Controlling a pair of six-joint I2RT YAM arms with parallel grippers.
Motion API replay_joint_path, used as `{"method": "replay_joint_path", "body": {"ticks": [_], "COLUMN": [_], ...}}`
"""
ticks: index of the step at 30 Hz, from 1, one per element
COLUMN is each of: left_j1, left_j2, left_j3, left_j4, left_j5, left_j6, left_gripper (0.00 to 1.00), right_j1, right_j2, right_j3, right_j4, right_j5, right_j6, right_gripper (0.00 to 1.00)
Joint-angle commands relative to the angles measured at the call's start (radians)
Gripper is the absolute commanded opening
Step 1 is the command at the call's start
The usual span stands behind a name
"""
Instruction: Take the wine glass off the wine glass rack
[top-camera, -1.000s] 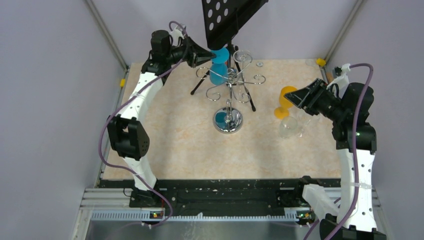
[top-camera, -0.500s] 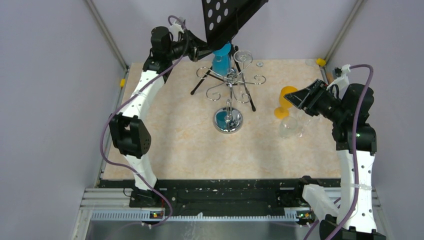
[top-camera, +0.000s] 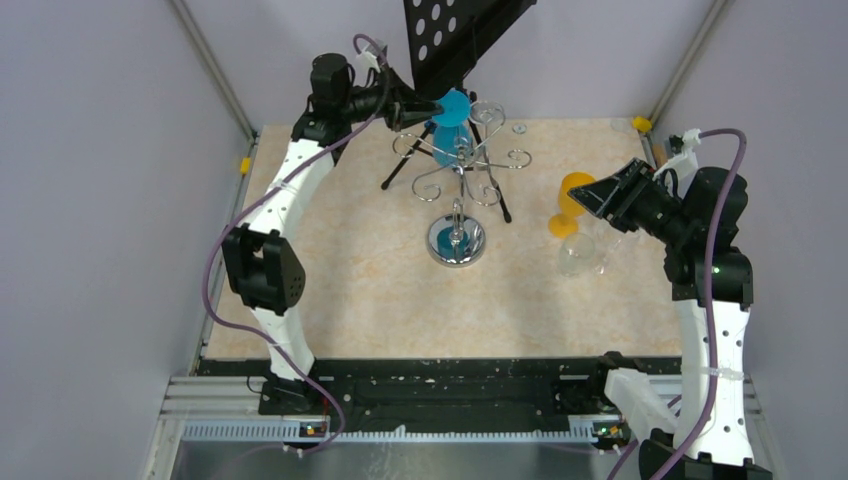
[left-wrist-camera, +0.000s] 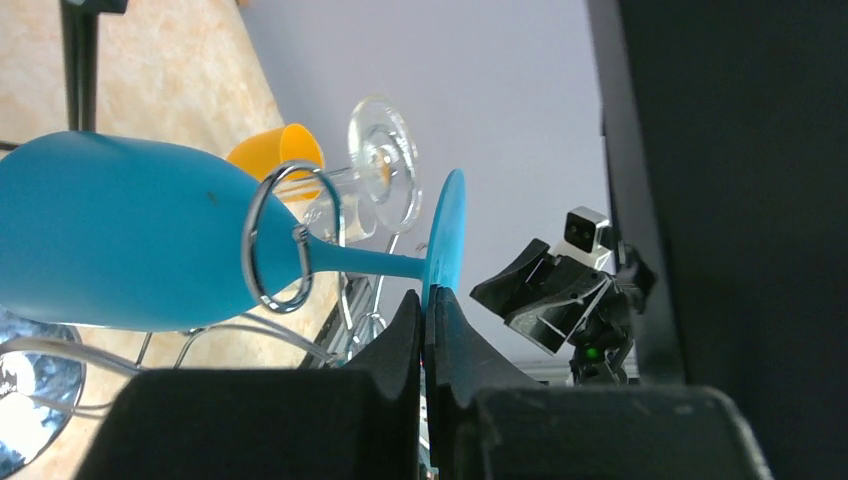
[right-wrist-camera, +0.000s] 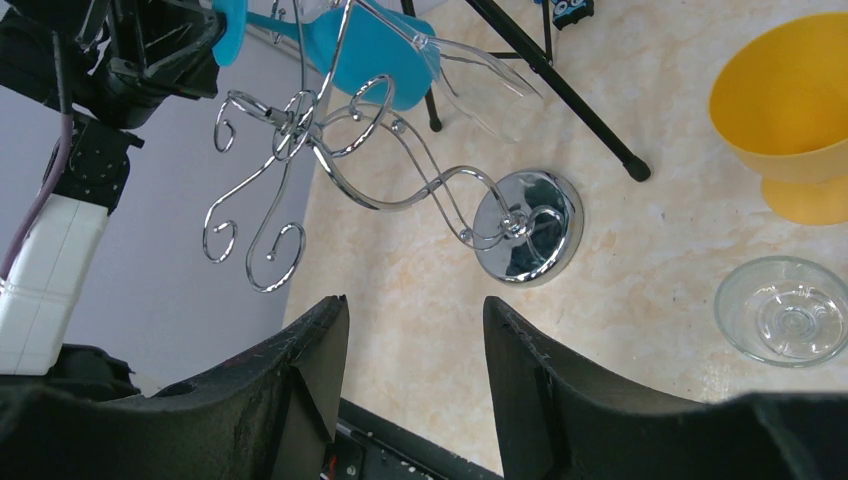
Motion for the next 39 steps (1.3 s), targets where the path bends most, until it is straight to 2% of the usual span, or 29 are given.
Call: {"method": "replay_joint_path", "body": {"ticks": [1,4,12,18,23,32,39], "left_j1": [0.001,0.009,0.053,0.118,0.189,0.329,0.348], "left_j2": [-0.046,-0.068,-0.129,-0.181,-0.25,-0.482,-0.681], "left_j3": [0.03,0.01,-0.026,-0.088,-0.17,-0.314,-0.398], "left_j4": [-0.122,-0.164,-0.131,-0.132,-0.133,-0.183,-0.247], "left_j5": [0.028,0.015,0.006,-0.02,-0.04,-0.093,-0.11], "left_j6": [0.121,0.158,0.138,0.139,0.144,0.173,0.124], "left_gripper": [0.0,0.0,0.0,0.0,0.0,0.0,0.0], "right_j1": [0.004,0.004,0.004,0.004,0.004,0.024,0.111], "right_j2": [-0.001,-0.001,-0.004,-0.027,-0.03,-0.002,0.027], "right_j3": [0.004,0.004,0.003,0.003,0.002,-0.028,-0.076], "right_j4": [0.028,0.031,0.026,0.035,0.04,0.12,0.274], "right_j5": [0.002,0.002,0.0,0.008,0.002,-0.11,-0.158], "right_j6": [0.0,0.001,0.001,-0.011,-0.009,0.048,0.141], "right_gripper": [0.53,0.53,0.54,0.71,0.76,0.77,0.77]}}
